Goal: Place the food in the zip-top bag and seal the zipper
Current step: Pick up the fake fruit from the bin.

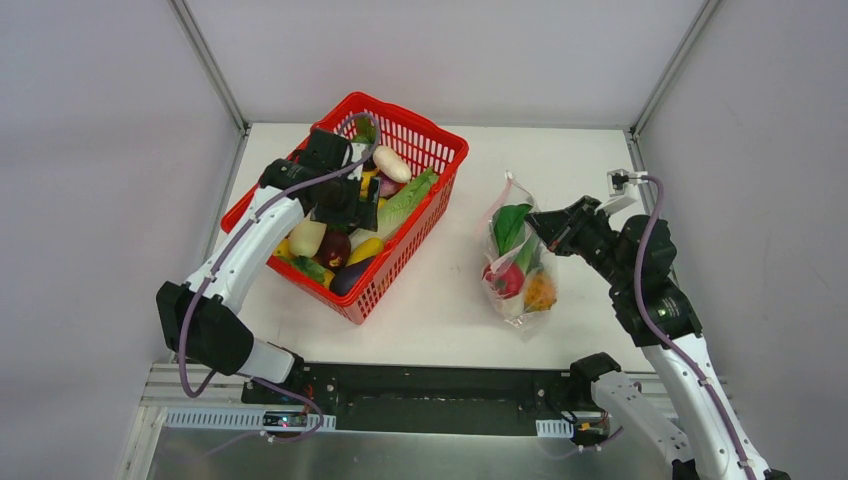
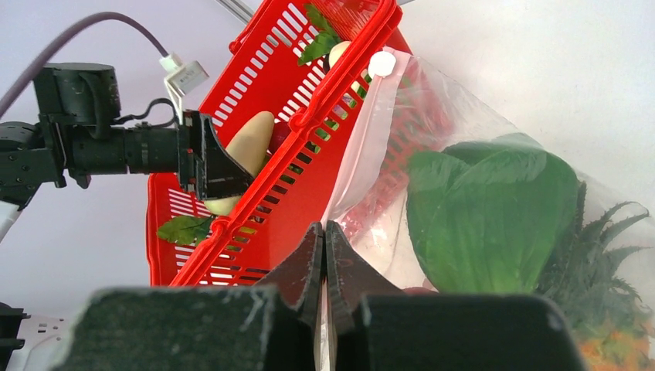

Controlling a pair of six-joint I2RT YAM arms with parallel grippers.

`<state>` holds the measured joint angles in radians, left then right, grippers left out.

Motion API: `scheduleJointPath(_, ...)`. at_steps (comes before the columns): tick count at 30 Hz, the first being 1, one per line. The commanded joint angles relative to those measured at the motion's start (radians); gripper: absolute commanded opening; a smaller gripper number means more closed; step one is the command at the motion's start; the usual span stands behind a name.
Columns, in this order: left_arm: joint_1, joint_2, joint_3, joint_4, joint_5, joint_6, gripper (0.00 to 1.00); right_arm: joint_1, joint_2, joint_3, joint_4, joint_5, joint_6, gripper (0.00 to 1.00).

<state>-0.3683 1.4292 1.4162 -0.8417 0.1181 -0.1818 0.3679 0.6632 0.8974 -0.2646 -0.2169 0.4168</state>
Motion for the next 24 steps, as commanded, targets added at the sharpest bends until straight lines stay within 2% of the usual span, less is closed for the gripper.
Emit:
scheduleJointPath(1,-0.032,0.008,-0.023,-0.128,0.082,0.065,0.87,-0.001,0.001,0.01,0.084,-0.013,0.007,0.0)
scheduleJointPath(4,-0.048,-0.001,-0.034,-0.162,0.097,0.081,0.87,0.0,0.004,0.005,0.093,-0.027,0.013,0.0)
scheduleJointPath(8,-0.049,0.007,-0.039,-0.12,0.025,0.056,0.89,0.001,0.007,0.005,0.097,-0.038,0.014,0.0)
scheduleJointPath(15,-0.04,0.098,0.128,0.028,-0.304,0.015,0.94,-0.001,-0.004,0.009,0.084,-0.028,0.01,0.0)
scheduleJointPath(17,-0.028,0.152,0.182,0.051,-0.315,0.011,0.93,-0.001,-0.008,0.01,0.079,-0.022,0.007,0.0)
scheduleJointPath(19,-0.025,0.212,0.252,-0.001,-0.33,0.006,0.91,0.0,-0.016,0.013,0.07,-0.012,0.0,0.0)
scheduleJointPath(24,-0.008,0.331,0.27,-0.007,-0.312,0.006,0.84,0.0,-0.031,0.005,0.069,-0.002,-0.002,0.0)
